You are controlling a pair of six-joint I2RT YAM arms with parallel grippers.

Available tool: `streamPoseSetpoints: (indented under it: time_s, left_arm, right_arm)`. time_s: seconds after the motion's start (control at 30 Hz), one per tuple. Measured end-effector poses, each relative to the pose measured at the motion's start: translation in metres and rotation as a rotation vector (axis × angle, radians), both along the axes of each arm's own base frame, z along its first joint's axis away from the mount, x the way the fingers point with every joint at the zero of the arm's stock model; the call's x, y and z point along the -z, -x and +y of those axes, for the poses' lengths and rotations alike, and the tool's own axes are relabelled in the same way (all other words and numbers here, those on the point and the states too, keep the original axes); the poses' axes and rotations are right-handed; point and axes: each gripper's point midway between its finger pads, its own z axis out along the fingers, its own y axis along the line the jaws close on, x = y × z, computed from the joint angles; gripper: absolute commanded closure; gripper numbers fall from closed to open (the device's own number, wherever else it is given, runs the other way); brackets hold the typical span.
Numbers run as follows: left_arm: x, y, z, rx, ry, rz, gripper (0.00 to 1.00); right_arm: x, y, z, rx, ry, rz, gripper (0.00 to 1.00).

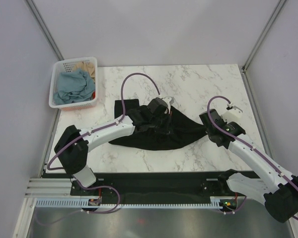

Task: Fold and stack the t-shirts
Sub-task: Flatten the tshirt out

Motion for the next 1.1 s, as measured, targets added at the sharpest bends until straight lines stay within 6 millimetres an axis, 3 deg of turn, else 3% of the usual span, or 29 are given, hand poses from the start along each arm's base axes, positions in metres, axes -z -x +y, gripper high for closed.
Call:
streamPoseSetpoints:
  time_s: [0.1,0.23,0.33,0.57,0.67,0.9,1.1]
  left_arm:
    - [0.002,0.009,-0.002,0.013,0.010,0.020,0.91]
    - [0.028,0.011,0.014,-0.030,-0.082,0.046,0.68]
    - [0.048,0.003,0.022,-0.057,-0.157,0.036,0.60]
    - [0.083,-0.024,0.033,-0.087,-0.323,0.005,0.64]
    - [0.087,-0.034,0.039,-0.106,-0.364,-0.019,0.70]
    - [0.080,-0.055,0.044,-0.136,-0.399,-0.068,0.72]
    - [0.101,-0.053,0.044,-0.117,-0.433,-0.034,0.69]
  right_arm:
    - [0.000,0.000,0.002,-0.005,-0.011,0.001,1.00]
    - [0.001,-0.002,0.006,-0.017,-0.027,0.001,1.00]
    - [0.002,-0.002,0.009,-0.030,-0.037,0.004,1.00]
    - [0.015,0.002,0.014,-0.059,-0.055,0.034,1.00]
    - [0.016,0.001,0.017,-0.070,-0.065,0.034,1.00]
    - [0.018,0.001,0.019,-0.082,-0.071,0.038,1.00]
    - [0.018,-0.002,0.020,-0.085,-0.074,0.030,1.00]
